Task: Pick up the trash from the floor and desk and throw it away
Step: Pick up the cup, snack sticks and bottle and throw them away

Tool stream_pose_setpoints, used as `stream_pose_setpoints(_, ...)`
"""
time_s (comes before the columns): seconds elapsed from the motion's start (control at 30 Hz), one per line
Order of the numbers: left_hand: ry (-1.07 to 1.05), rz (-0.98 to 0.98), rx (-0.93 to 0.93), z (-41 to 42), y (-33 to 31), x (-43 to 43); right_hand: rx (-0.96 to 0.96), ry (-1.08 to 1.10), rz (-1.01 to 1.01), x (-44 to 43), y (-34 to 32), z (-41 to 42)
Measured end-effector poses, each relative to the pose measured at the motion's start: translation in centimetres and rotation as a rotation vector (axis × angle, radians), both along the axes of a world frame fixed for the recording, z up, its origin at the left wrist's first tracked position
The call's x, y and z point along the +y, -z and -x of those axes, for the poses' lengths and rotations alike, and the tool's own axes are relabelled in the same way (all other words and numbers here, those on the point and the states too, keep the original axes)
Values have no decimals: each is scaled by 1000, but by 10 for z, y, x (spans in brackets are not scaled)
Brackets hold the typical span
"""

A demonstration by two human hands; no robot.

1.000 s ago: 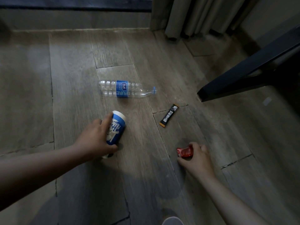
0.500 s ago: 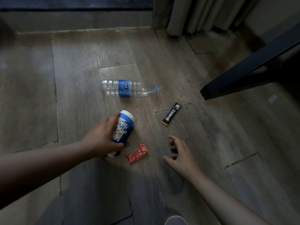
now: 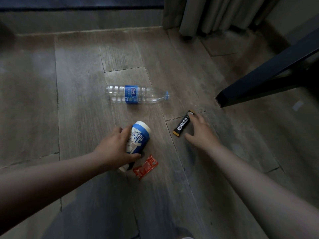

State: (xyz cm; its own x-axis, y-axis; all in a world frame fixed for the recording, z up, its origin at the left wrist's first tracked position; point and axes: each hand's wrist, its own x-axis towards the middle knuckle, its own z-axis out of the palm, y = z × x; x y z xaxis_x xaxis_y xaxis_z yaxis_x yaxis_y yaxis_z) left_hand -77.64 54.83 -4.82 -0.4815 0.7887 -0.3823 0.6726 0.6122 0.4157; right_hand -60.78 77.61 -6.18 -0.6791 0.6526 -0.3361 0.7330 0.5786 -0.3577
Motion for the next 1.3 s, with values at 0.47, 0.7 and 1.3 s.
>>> stream_pose_setpoints(0.47,110,80,205,-2,-7,4,257,-139,153,-127,9,-45)
stream_pose_setpoints(0.7,25,179,143,-28,-4,5,319,211,184,-104,10,-53)
stream_pose_setpoints(1.3,-62,220,321,-33,-10,19,415,300,371,-102,14,-62)
